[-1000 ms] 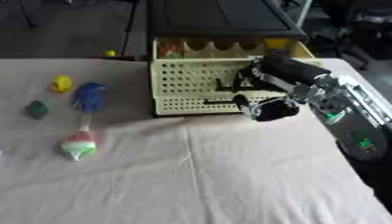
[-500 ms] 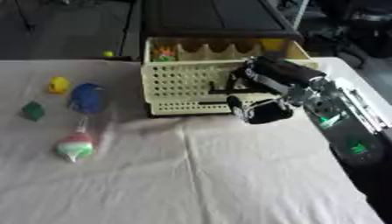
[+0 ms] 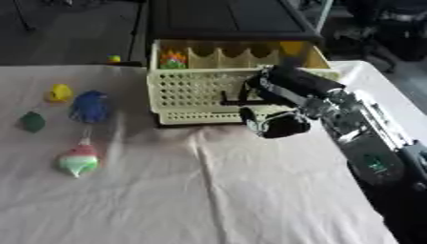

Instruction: Pick up objects from table and place into drawer.

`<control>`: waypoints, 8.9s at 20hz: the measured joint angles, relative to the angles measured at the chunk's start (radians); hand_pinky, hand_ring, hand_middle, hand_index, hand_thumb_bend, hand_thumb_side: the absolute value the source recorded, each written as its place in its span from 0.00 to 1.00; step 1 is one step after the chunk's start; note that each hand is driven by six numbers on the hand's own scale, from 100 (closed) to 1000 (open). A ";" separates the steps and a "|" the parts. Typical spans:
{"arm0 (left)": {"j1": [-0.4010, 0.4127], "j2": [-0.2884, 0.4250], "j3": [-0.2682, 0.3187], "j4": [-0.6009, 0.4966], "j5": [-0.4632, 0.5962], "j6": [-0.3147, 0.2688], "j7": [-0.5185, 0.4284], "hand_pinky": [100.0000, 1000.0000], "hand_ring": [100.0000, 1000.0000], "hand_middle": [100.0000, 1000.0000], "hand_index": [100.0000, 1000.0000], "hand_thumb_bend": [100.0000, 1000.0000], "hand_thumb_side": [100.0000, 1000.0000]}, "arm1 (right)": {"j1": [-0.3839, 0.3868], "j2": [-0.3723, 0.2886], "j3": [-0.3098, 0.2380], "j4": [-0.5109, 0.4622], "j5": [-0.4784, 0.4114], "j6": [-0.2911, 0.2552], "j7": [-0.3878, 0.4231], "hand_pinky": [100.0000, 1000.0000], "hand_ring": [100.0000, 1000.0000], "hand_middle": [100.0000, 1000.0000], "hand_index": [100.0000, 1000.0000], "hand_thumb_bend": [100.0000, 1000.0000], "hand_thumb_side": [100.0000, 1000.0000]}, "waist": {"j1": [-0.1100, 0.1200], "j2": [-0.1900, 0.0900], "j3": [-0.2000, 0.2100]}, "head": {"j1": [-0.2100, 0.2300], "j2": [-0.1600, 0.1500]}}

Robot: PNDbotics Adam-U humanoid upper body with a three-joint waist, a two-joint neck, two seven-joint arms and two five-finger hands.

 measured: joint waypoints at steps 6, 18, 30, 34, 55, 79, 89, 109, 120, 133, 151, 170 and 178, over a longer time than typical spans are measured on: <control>0.000 0.000 0.000 0.000 -0.001 0.000 0.001 0.66 0.72 0.64 0.90 0.00 0.86 | 0.026 0.027 -0.008 -0.060 0.007 0.017 -0.008 0.03 0.00 0.00 0.56 0.00 0.15 | 0.004 0.002 -0.005 | 0.001 -0.002; 0.000 0.000 0.001 0.000 -0.001 -0.001 0.002 0.66 0.72 0.64 0.90 0.00 0.85 | 0.053 0.078 -0.019 -0.115 0.017 0.043 0.005 0.03 0.00 0.00 0.56 0.00 0.15 | 0.009 0.004 -0.010 | 0.004 -0.007; 0.000 -0.001 0.000 0.000 -0.001 0.001 0.000 0.66 0.72 0.64 0.90 0.00 0.86 | 0.059 0.091 -0.009 -0.159 0.023 0.016 -0.005 0.07 0.00 0.00 0.87 0.00 0.34 | 0.008 0.005 -0.012 | 0.005 -0.008; 0.000 -0.001 0.000 0.000 -0.001 0.002 -0.001 0.66 0.72 0.64 0.90 0.00 0.86 | 0.059 0.091 -0.011 -0.161 0.023 -0.041 0.032 0.07 0.00 0.00 0.86 0.00 0.37 | 0.007 0.005 -0.017 | 0.007 -0.008; -0.002 0.006 0.016 0.000 -0.008 -0.004 0.026 0.67 0.73 0.66 0.91 0.00 0.85 | 0.108 0.119 -0.243 -0.168 -0.692 -0.046 -0.274 0.00 0.00 0.00 0.72 0.00 0.36 | 0.017 0.004 -0.052 | 0.144 0.004; -0.003 0.384 0.029 0.000 -0.402 0.089 0.047 0.75 0.85 0.85 1.00 0.06 0.57 | 0.329 0.112 -0.372 -0.168 -0.958 -0.725 -0.849 0.35 0.36 0.36 0.78 0.00 0.70 | 0.067 -0.009 -0.106 | 0.224 0.076; -0.043 0.677 -0.089 0.006 -0.601 0.120 -0.332 0.76 0.86 0.86 1.00 0.12 0.78 | 0.348 0.114 -0.354 -0.168 -0.930 -0.760 -0.889 0.34 0.35 0.36 0.77 0.00 0.68 | 0.088 -0.030 -0.145 | 0.243 0.106; -0.269 0.681 -0.286 0.384 -0.594 0.307 -0.483 0.77 0.86 0.83 1.00 0.19 0.78 | 0.348 0.126 -0.336 -0.168 -0.914 -0.690 -0.857 0.40 0.33 0.35 0.75 0.00 0.69 | 0.124 -0.029 -0.208 | 0.305 0.112; -0.349 0.570 -0.335 0.656 -0.646 0.397 -0.566 0.79 0.88 0.88 1.00 0.38 0.87 | 0.348 0.151 -0.335 -0.168 -0.905 -0.648 -0.843 0.42 0.33 0.34 0.74 0.00 0.70 | 0.135 -0.019 -0.238 | 0.332 0.112; -0.347 0.544 -0.340 0.758 -0.709 0.363 -0.602 0.80 0.89 0.89 1.00 0.41 0.89 | 0.347 0.175 -0.335 -0.168 -0.902 -0.613 -0.840 0.44 0.32 0.34 0.74 0.00 0.70 | 0.139 -0.012 -0.243 | 0.335 0.111; -0.349 0.527 -0.354 0.805 -0.800 0.346 -0.605 0.78 0.86 0.86 1.00 0.52 0.86 | 0.339 0.192 -0.335 -0.168 -0.899 -0.581 -0.825 0.46 0.32 0.34 0.73 0.00 0.70 | 0.146 -0.007 -0.264 | 0.358 0.116; -0.362 0.511 -0.391 0.818 -0.960 0.320 -0.483 0.52 0.55 0.53 0.71 0.40 0.65 | 0.338 0.206 -0.338 -0.168 -0.906 -0.553 -0.807 0.48 0.32 0.34 0.73 0.00 0.70 | 0.149 -0.006 -0.263 | 0.351 0.088; -0.362 0.511 -0.398 0.804 -1.000 0.322 -0.460 0.43 0.46 0.44 0.66 0.34 0.54 | 0.338 0.212 -0.342 -0.168 -0.911 -0.540 -0.802 0.48 0.32 0.34 0.73 0.00 0.71 | 0.149 -0.005 -0.264 | 0.349 0.088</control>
